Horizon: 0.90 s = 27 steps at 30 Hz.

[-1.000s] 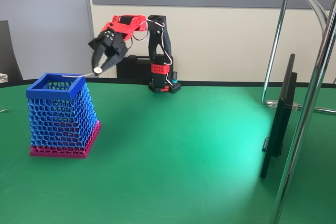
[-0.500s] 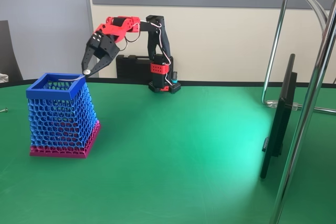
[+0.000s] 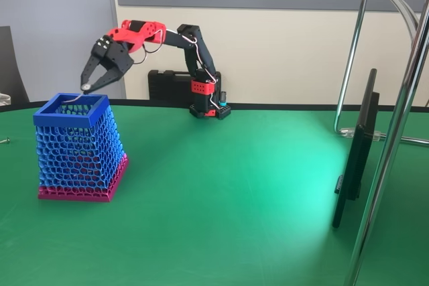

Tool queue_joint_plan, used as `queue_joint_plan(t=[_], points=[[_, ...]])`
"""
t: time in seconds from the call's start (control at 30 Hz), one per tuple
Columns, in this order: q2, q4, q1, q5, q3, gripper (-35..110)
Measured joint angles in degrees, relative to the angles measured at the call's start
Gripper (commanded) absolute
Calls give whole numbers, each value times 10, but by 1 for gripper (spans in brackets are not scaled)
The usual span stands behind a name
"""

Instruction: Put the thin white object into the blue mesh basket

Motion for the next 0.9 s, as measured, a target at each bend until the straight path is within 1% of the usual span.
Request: queue_joint_plan(t=[0.2,0.3,0.47,0.67,0.77,0.9], points=[[-11,-40,18,53,-17,0],[-13,-42,19,64,-18,0],[-8,-98,22,68,52,1],[24,-160,39,54,121,17],[27,-168,46,53,124,20],[68,-214,64,49,178,20]])
